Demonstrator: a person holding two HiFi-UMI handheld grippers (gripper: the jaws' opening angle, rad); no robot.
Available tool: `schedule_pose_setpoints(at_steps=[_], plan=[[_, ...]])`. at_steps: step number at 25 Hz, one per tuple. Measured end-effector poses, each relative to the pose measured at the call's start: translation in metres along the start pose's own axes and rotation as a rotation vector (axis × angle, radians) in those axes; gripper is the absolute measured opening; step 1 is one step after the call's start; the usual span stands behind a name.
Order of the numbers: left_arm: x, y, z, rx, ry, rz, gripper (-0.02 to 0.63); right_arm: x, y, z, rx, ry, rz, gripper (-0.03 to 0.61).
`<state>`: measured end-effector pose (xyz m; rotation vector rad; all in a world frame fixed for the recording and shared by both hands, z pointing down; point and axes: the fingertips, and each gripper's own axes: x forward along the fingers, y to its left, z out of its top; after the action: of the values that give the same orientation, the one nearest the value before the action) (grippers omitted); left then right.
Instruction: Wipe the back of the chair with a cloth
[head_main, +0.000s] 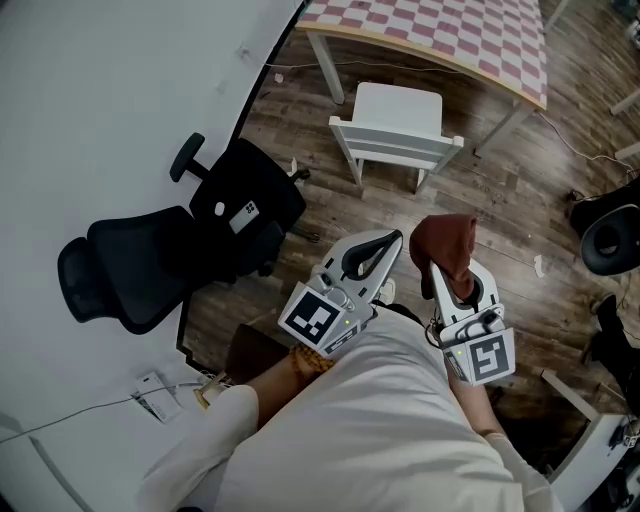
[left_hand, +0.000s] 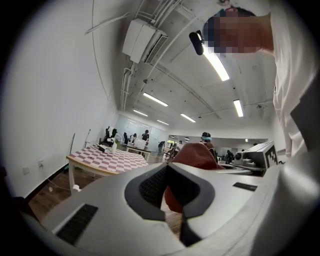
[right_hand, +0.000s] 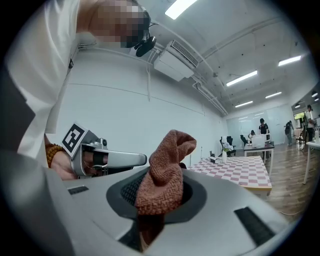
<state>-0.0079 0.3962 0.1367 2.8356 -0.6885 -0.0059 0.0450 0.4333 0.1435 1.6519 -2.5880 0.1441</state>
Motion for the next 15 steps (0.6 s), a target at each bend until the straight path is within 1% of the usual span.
schedule_pose_setpoints(at_steps=[3,6,8,12,15], plan=[[0.006,0.004,-0.002,-0.006,0.024,0.010,0.011,0.003,-0.004,-0.008,-0.007,0.019,0.025,0.083],[0.011,0.019,0.000,-0.007,0.016,0.022,0.011,0.017,-0.009,-0.010,-0.007,0.023,0.038,0.083],[0.016,0.032,0.000,-0.006,0.001,0.023,0.011,0.030,-0.013,-0.008,-0.002,0.016,0.031,0.084],[0.033,0.064,0.000,-0.025,-0.006,0.019,0.011,0.062,-0.027,0.000,0.013,-0.003,0.015,0.084],[0.047,0.095,0.009,-0.031,-0.015,0.014,0.011,0.093,-0.039,0.005,0.004,0.002,0.016,0.084]])
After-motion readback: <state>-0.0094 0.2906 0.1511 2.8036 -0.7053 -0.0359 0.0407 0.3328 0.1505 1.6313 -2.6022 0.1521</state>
